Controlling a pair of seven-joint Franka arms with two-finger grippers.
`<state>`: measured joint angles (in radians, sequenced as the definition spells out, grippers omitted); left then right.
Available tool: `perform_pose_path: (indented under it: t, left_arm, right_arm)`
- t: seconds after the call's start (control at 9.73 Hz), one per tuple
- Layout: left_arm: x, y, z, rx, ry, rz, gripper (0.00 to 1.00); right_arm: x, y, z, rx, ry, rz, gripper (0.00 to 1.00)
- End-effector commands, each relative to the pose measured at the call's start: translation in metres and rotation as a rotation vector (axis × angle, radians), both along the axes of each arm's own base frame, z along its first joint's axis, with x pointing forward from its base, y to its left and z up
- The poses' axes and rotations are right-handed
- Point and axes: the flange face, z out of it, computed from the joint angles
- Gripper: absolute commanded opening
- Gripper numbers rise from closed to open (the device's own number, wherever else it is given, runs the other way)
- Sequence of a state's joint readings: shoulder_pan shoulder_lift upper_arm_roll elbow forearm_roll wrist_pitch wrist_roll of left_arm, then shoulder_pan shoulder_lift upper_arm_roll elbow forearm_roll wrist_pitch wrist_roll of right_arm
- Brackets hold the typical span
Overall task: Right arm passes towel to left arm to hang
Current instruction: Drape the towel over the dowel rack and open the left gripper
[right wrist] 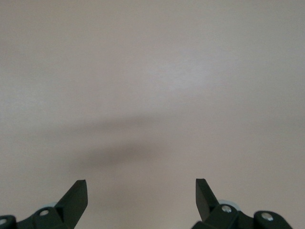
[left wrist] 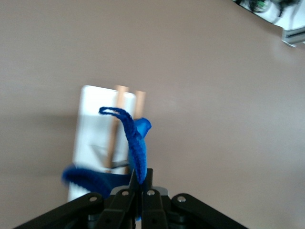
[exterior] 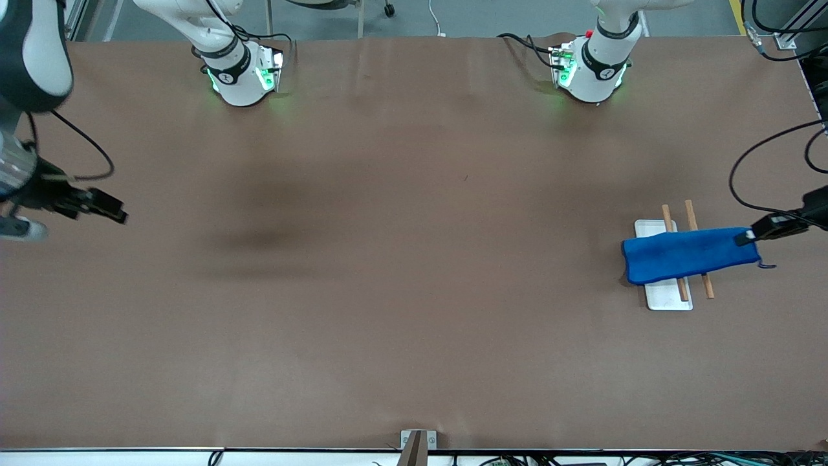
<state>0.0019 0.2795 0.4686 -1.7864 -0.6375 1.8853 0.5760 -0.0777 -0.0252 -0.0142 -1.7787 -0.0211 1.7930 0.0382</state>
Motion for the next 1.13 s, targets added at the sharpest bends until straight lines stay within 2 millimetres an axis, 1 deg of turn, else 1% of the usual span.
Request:
perform_pose_path:
  t: [0.0, 0.1, 0.21, 0.31, 0.41, 0.51, 0.62, 0.72, 0.82, 0.92, 1.03]
  left_arm:
    - [-0.002, 0.037, -0.022, 0.069, 0.004, -0.049, 0.01]
    - [-0.002, 0.05, -0.032, 0.091, 0.011, -0.066, 0.01]
    - [0.001, 0.06, -0.036, 0.11, 0.006, -0.08, 0.01]
    - [0.002, 0.06, -0.045, 0.11, 0.019, -0.076, 0.06]
    - [0.005, 0.055, -0.053, 0.109, 0.039, -0.073, 0.38]
    - [0.009, 0.052, -0.053, 0.119, 0.036, -0.072, 0.99]
    - [0.016, 0.05, -0.045, 0.141, 0.019, -0.079, 1.0]
    - [0.024, 0.045, -0.035, 0.158, -0.008, -0.085, 1.0]
    - [0.032, 0.053, -0.021, 0.202, -0.044, -0.024, 1.0]
    - [0.032, 0.055, -0.013, 0.208, -0.055, 0.007, 1.0]
    - [0.037, 0.036, 0.007, 0.227, -0.071, -0.023, 1.0]
  right_arm:
    - [-0.018, -0.029, 0.048, -0.031, -0.008, -0.049, 1.0]
    - [-0.019, -0.034, 0.073, -0.036, -0.04, -0.052, 1.0]
    - [-0.019, -0.038, 0.083, -0.035, -0.061, -0.063, 1.0]
    - [-0.021, -0.041, 0.1, -0.037, -0.076, -0.071, 1.0]
    - [-0.027, -0.038, 0.116, -0.037, -0.067, -0.073, 1.0]
    - [-0.033, -0.038, 0.117, -0.029, -0.02, -0.061, 1.0]
    - [-0.036, -0.038, 0.113, -0.03, 0.012, -0.033, 1.0]
    - [-0.037, -0.038, 0.114, -0.037, 0.013, -0.043, 1.0]
    - [-0.037, -0.039, 0.114, -0.031, 0.013, -0.046, 1.0]
    - [-0.035, -0.039, 0.113, -0.029, 0.005, -0.045, 1.0]
    - [-0.031, -0.039, 0.113, -0.031, -0.027, -0.043, 1.0]
